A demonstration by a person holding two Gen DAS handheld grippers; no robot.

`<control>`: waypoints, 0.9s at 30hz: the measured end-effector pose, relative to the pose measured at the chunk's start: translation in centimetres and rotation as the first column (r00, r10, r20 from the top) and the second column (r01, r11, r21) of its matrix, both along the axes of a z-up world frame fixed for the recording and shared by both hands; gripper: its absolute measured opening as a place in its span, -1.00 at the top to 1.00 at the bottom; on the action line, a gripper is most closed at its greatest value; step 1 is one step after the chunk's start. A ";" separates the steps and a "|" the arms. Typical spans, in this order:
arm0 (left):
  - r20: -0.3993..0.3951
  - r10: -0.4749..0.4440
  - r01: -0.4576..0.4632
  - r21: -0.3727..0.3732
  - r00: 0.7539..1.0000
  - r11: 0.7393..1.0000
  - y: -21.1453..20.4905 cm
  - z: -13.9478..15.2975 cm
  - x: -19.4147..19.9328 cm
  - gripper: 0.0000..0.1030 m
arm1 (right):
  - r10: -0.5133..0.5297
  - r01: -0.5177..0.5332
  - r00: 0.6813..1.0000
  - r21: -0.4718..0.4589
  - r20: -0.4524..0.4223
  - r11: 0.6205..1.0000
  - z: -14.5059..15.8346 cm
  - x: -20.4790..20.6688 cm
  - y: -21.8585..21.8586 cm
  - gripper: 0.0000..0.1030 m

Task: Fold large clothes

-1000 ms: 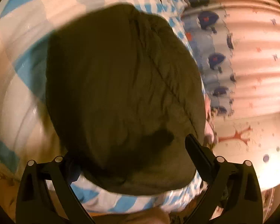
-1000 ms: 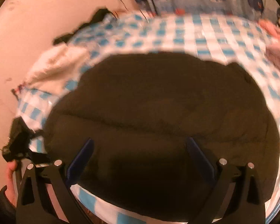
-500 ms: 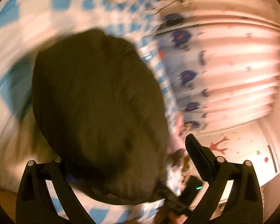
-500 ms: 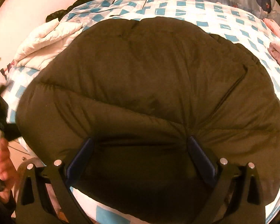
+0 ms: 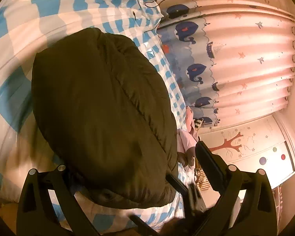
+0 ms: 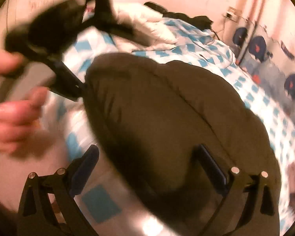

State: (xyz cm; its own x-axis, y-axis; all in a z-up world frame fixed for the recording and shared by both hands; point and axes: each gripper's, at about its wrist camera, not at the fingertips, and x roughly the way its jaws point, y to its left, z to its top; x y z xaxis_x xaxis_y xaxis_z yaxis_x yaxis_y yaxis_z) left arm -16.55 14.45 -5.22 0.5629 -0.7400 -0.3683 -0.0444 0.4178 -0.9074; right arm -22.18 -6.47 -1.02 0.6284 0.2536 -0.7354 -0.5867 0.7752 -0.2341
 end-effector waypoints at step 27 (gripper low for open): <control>-0.186 -0.025 0.004 -0.115 0.982 0.993 0.0 -6.5 5.9 -0.83 | -0.109 0.176 0.971 0.321 -0.214 0.931 0.8 4.7 -6.1 -0.86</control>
